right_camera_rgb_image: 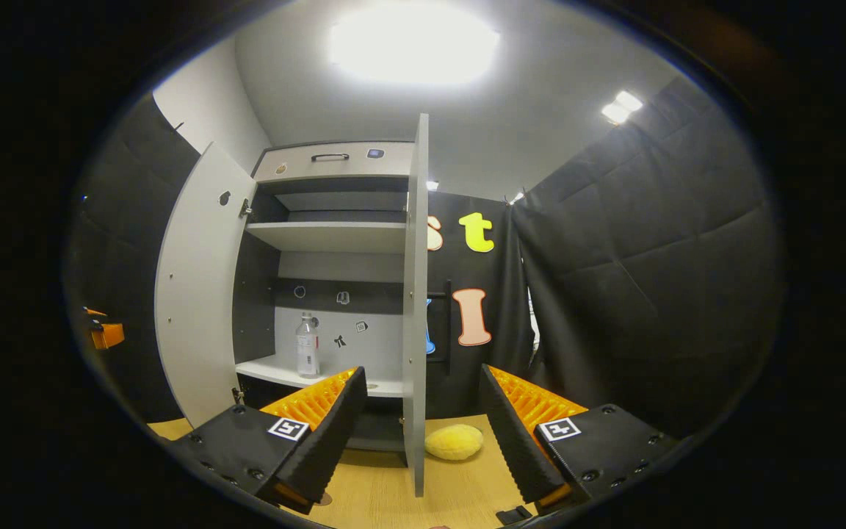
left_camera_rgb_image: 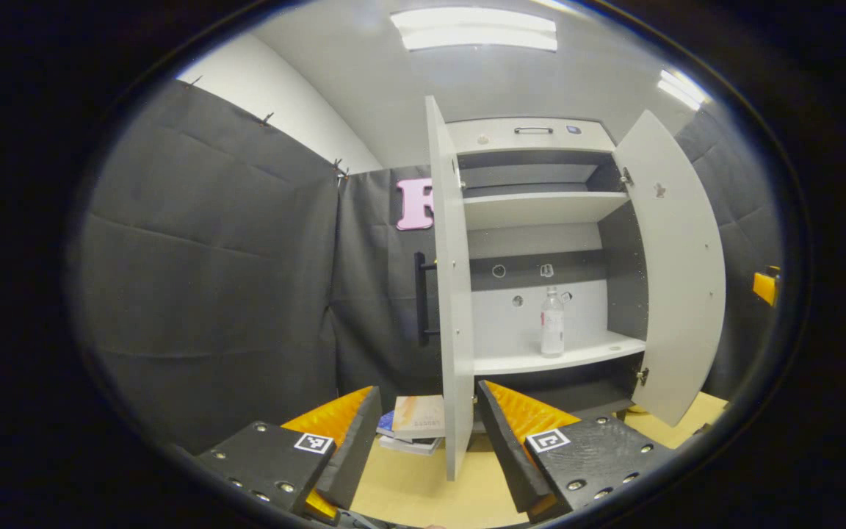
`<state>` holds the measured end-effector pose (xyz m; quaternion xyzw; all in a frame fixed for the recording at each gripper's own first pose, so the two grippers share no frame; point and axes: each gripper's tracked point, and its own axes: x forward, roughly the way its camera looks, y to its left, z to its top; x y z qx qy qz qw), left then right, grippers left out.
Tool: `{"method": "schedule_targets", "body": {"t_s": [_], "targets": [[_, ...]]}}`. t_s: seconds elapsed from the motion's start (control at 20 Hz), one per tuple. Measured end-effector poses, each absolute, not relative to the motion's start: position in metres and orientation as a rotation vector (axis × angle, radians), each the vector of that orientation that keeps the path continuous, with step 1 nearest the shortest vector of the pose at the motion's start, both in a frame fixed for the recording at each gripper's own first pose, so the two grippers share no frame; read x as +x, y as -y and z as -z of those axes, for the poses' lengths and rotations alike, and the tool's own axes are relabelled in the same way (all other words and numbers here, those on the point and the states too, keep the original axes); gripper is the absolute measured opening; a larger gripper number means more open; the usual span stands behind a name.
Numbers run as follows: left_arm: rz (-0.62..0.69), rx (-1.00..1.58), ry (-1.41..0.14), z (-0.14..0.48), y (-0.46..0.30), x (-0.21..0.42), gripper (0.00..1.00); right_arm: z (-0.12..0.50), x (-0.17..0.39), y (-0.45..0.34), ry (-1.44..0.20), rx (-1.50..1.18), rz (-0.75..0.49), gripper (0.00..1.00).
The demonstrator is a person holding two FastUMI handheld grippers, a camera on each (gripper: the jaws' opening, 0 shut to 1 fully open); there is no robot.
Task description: Grasp the bottle in the cabinet with the left hand and place it on the coaster, then close the right door with the right hand and the left door with the left hand.
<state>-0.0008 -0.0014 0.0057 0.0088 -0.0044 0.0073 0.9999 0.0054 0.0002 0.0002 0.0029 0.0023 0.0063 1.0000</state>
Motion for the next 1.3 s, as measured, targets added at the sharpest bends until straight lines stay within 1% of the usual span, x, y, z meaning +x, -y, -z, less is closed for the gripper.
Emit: {"method": "schedule_targets", "body": {"t_s": [0.05,0.1,0.15,0.2,0.25,0.3,0.45,0.5,0.55,0.7,0.85,1.1,1.3], "targets": [[-0.014,0.017,0.008,-0.005,0.003,-0.001,0.80,0.000,0.005,0.000,-0.007,0.004,-0.013,0.98],[-0.003,0.013,0.003,-0.004,0.006,0.000,0.87,0.001,0.005,0.000,-0.010,0.002,-0.016,0.98],[0.009,0.006,-0.002,-0.003,0.010,-0.002,0.87,0.001,0.006,0.001,-0.013,0.000,-0.018,0.98],[0.011,-0.006,-0.004,-0.003,0.014,-0.001,0.80,0.002,0.005,0.001,-0.018,-0.001,-0.021,0.98],[0.018,-0.019,-0.004,-0.003,0.018,-0.001,0.87,0.002,0.005,0.000,-0.023,-0.001,-0.026,0.96],[0.023,-0.032,-0.001,-0.003,0.024,-0.001,0.80,0.002,0.005,0.000,-0.027,-0.001,-0.030,0.98],[0.034,-0.036,0.012,-0.009,0.041,0.004,0.80,0.006,0.006,0.000,-0.036,-0.010,-0.055,0.98],[0.037,-0.033,0.017,-0.009,0.047,0.005,0.87,0.008,0.008,0.002,-0.039,-0.015,-0.065,0.98],[0.045,-0.029,0.023,-0.011,0.054,0.007,0.80,0.012,0.010,0.003,-0.040,-0.018,-0.076,0.98],[0.065,-0.006,0.048,-0.017,0.073,0.018,0.80,0.026,0.016,0.012,-0.045,-0.015,-0.098,0.98],[0.116,-0.013,0.064,-0.030,0.096,0.036,0.80,0.029,0.027,0.020,-0.059,0.010,-0.104,0.98],[0.187,-0.010,0.087,-0.039,0.129,0.079,0.80,0.038,0.032,0.023,-0.074,0.017,-0.075,0.98],[0.265,-0.012,0.094,-0.038,0.159,0.114,0.80,0.044,0.043,0.031,-0.077,0.056,-0.026,0.98]]}}
